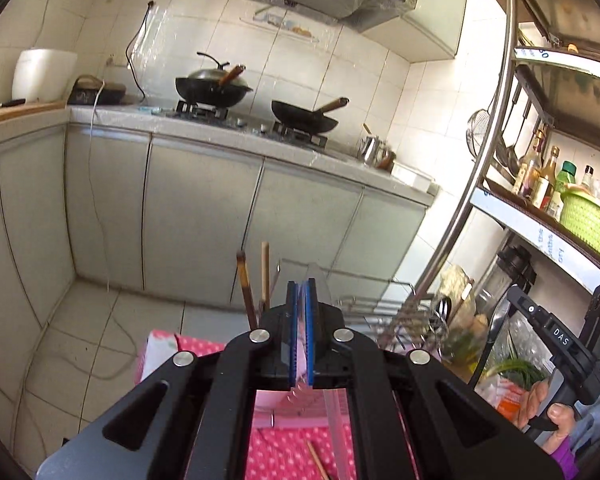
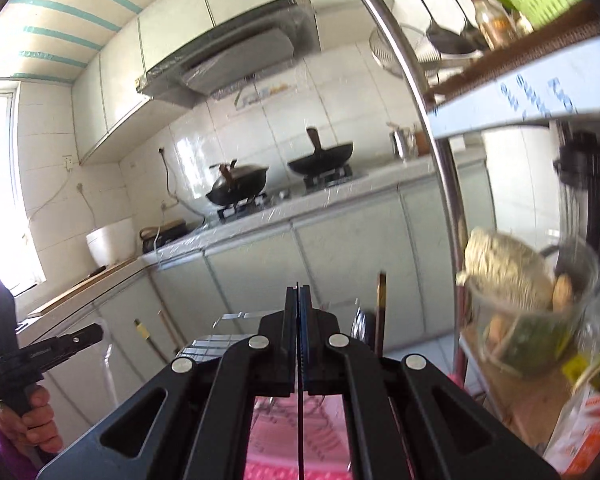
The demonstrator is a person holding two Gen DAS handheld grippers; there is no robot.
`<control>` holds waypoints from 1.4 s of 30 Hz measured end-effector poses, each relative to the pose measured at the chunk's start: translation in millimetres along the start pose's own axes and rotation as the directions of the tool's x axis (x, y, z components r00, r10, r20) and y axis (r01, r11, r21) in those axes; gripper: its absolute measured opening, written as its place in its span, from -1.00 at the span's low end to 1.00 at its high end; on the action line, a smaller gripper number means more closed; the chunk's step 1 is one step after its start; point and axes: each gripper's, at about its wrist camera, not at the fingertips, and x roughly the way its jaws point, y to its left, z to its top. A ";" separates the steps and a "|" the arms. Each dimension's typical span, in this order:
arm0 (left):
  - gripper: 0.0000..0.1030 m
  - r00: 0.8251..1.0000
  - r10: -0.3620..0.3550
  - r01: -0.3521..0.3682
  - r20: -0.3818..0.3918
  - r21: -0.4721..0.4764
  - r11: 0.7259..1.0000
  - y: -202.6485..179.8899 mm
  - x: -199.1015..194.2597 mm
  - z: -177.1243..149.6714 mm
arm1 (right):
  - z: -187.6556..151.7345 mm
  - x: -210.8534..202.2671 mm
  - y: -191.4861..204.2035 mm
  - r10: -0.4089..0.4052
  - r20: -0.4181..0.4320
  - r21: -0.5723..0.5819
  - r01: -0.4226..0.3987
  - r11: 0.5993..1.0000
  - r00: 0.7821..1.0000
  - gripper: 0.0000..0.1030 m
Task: Organize utensils
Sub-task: 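Carry both chopsticks into the pink cup and open both tools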
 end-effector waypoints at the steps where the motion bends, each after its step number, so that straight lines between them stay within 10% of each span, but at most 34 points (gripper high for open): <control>1: -0.96 1.000 0.007 -0.007 0.010 0.003 1.000 -0.4 3.0 3.6 | 4.2 3.5 -0.2 -0.010 0.019 -0.014 0.010 1.000 1.000 -0.97; 12: -0.96 0.988 0.092 -0.095 0.127 0.022 0.995 0.5 34.7 28.0 | 10.5 46.8 -6.4 -0.084 0.140 -0.127 0.102 0.987 0.987 -0.97; 32: -0.96 0.943 0.176 -0.232 0.282 0.180 0.956 -8.8 65.7 -27.7 | -48.4 60.7 -30.5 -0.114 0.023 -0.077 0.115 0.990 0.993 -0.97; 42: -0.96 0.886 0.176 -0.280 0.430 0.190 0.941 -18.0 51.9 -12.6 | -48.4 57.5 -32.4 -0.107 0.026 -0.062 0.108 0.992 0.994 -0.97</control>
